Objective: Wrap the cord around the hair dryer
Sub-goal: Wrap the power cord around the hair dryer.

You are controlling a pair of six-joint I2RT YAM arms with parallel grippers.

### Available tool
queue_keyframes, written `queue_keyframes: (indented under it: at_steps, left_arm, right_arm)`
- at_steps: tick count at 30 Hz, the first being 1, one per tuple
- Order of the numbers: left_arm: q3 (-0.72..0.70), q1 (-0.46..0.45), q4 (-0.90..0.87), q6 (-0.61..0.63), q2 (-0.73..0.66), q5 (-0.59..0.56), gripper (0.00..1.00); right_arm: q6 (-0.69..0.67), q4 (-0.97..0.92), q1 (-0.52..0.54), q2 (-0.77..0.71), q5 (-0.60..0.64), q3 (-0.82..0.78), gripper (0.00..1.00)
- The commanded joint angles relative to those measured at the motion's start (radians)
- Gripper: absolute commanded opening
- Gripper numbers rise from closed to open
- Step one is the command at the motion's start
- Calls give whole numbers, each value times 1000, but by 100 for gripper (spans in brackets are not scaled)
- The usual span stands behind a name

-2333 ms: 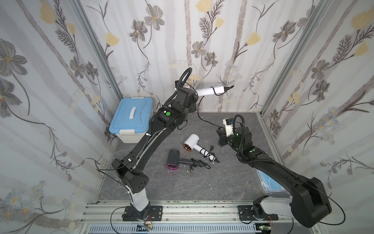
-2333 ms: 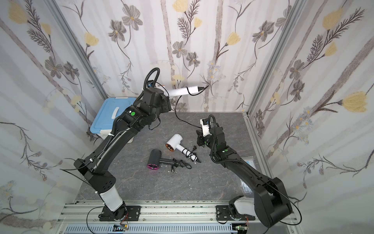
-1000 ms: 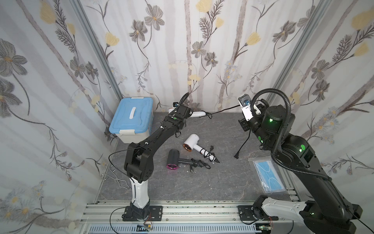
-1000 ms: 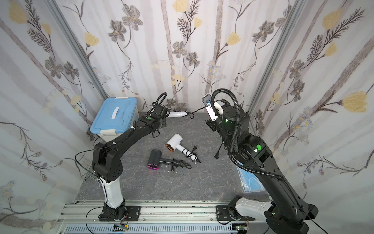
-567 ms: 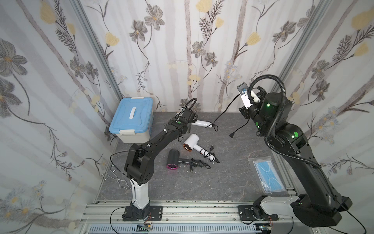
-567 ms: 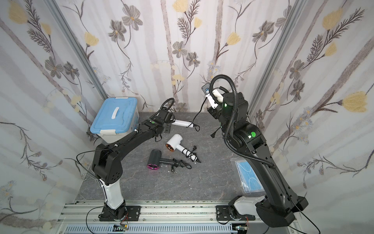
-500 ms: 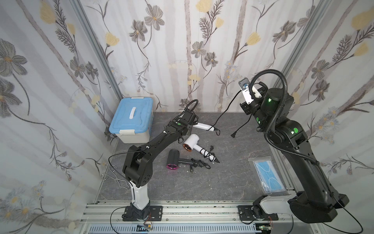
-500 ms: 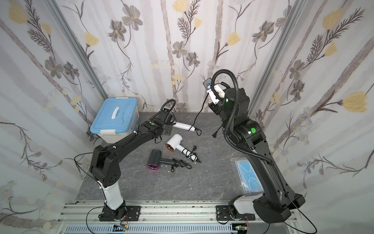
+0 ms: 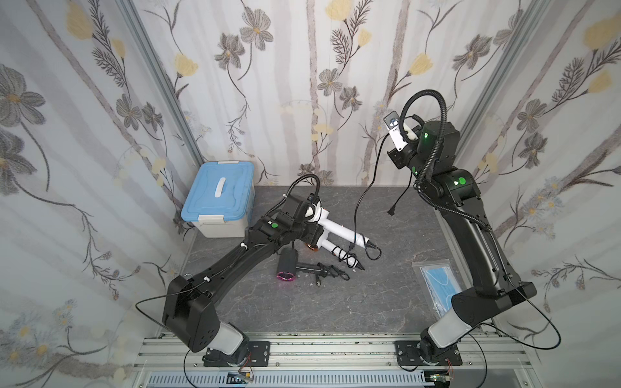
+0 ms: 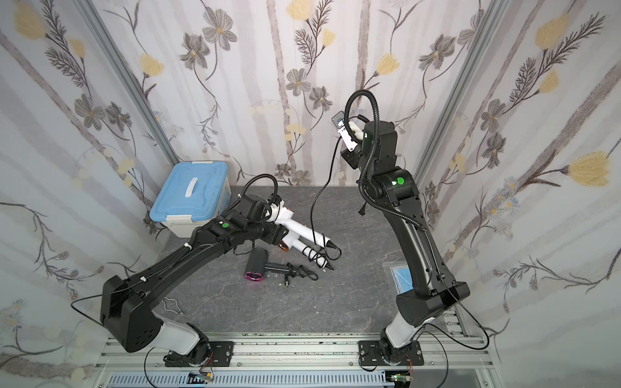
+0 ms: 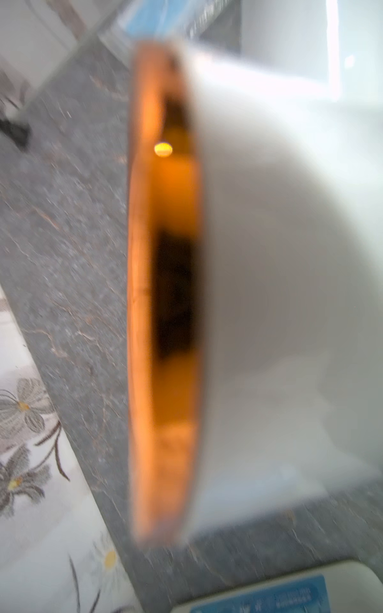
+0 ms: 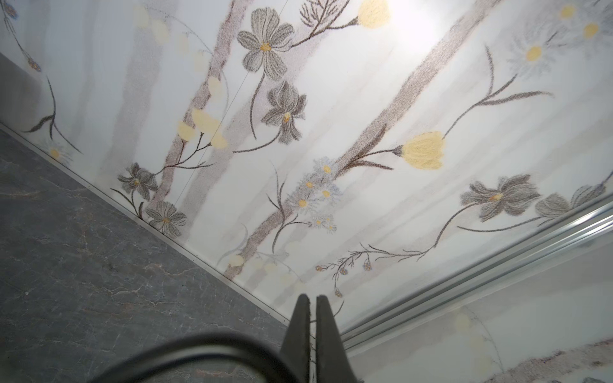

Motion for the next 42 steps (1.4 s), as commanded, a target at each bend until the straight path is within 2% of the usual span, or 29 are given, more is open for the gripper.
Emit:
queue_keyframes:
  at_steps: [1, 4, 6, 12, 16, 21, 26, 32, 38, 42]
  left_arm:
    - [-17, 18, 185, -134, -94, 202, 0]
    - [-15, 35, 259, -222, -173, 277, 0]
    - [3, 47, 278, -268, -206, 286, 0]
    - [88, 82, 323, -439, -191, 199, 0]
    - [147, 96, 378, -553, -122, 76, 0]
    - [259, 106, 262, -615, -4, -179, 0]
    - [355, 106, 122, -609, 134, -411, 0]
    - [396, 95, 15, -541, 274, -626, 0]
    - [430, 38, -74, -388, 396, -823, 0]
    - [416, 14, -118, -296, 414, -835, 0]
  right_arm:
    - [68, 9, -25, 18, -90, -55, 0]
    - [105, 38, -47, 7, -136, -157, 0]
    - [125, 82, -58, -16, -167, -239, 0]
    - [208, 218, -74, -107, -223, -501, 0]
    - [283, 300, -76, -185, -256, -701, 0]
    - [368, 355, -72, -300, -300, -901, 0]
    - [381, 309, -45, -390, -270, -1024, 0]
    - [396, 222, 20, -516, -263, -1095, 0]
    - [371, 105, 108, -545, -140, -1000, 0]
    - [305, 104, 111, -557, -85, -935, 0]
